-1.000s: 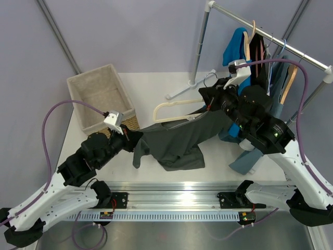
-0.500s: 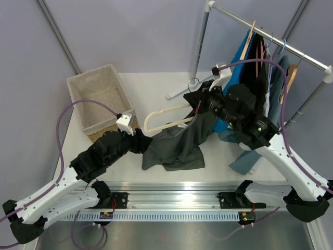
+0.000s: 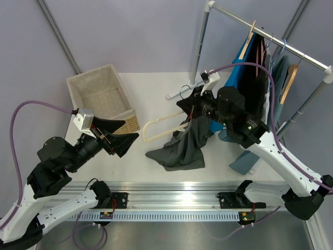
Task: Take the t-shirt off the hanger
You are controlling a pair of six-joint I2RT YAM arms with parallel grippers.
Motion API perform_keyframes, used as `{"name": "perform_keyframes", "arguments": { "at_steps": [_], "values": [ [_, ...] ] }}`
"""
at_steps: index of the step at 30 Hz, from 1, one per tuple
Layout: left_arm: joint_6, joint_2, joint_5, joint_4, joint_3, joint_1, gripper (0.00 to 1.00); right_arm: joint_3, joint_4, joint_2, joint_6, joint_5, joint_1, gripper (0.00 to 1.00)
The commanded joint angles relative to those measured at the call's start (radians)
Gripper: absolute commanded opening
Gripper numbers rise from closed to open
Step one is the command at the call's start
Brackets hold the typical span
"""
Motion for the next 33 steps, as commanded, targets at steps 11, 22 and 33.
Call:
{"name": "perform_keyframes", "arguments": {
  "at_steps": [11,22,33],
  "values": [
    [0.11,0.308,0.175,-0.189,0.209,-0.001,0.86,-0.098,0.123,0.091,0.015,-0.004,-0.006,0.0],
    [0.17,0.424,0.111,-0.286,0.25,-0.001,0.49,-0.105,0.133,0.118,-0.001,-0.007,-0.006,0.0],
    [0.11,0.448,0.183,-0.298,0.288,-0.001,0.57,-0.118,0.143,0.121,-0.01,-0.031,-0.008,0.0]
  ]
}}
